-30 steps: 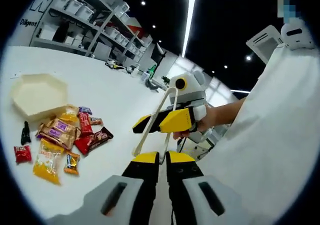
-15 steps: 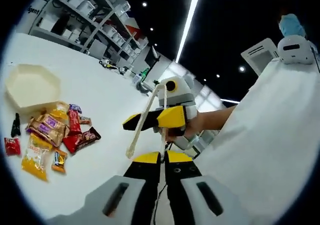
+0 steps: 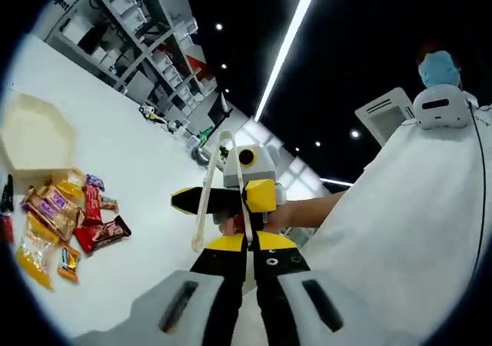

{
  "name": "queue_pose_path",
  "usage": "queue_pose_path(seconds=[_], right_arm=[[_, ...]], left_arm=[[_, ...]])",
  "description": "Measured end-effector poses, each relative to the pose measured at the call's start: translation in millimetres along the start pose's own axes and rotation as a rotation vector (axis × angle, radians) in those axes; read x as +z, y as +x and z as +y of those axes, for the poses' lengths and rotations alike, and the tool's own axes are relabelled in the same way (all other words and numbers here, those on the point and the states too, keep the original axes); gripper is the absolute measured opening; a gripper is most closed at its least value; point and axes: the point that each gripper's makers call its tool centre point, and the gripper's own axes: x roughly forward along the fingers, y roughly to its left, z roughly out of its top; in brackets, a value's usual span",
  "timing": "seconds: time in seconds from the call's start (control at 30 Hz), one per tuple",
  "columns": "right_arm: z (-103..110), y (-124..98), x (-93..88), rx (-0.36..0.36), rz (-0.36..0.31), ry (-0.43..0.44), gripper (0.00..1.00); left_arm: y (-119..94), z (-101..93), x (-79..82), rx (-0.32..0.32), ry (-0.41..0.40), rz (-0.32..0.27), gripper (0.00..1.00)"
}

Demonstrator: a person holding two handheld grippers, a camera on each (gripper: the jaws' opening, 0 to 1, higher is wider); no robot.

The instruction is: Place the target food into the container with the food tongs after gripping and lifting it, then release it inside without dropping or visibly crushing the food.

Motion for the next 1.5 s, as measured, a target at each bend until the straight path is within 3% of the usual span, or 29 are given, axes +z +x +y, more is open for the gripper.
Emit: queue_pose_path(seconds=[0.27, 0.77, 1.1, 1.27, 1.5], right_arm=[[5.8, 1.6, -4.1, 0.025, 0.013, 0.038, 0.28], [7.6, -1.2, -12.8, 0.017, 0.055, 0.014, 0.27], [9.2, -1.8, -18.8, 0.021, 0.081, -0.002, 0.26], [10.9, -2.4, -29.9, 0.022, 0.134, -0.034, 0.26], [11.2, -4.4, -29.4, 0.024, 0.132, -0.035, 0.25]], left_arm=[[2.1, -7.3, 1.7, -0.024, 0.002, 0.022, 0.02], [-4.6, -5.0, -7.2, -0.013, 0.000, 0.067, 0.02], [-14.9, -3.8, -14.6, -0.009, 0.048, 0.192, 0.02], [-17.3, -4.8, -23.3, -0.008, 0.078, 0.274, 0.02], [-16.1, -5.5, -24.0, -0.014, 0.086, 0.289, 0.02]])
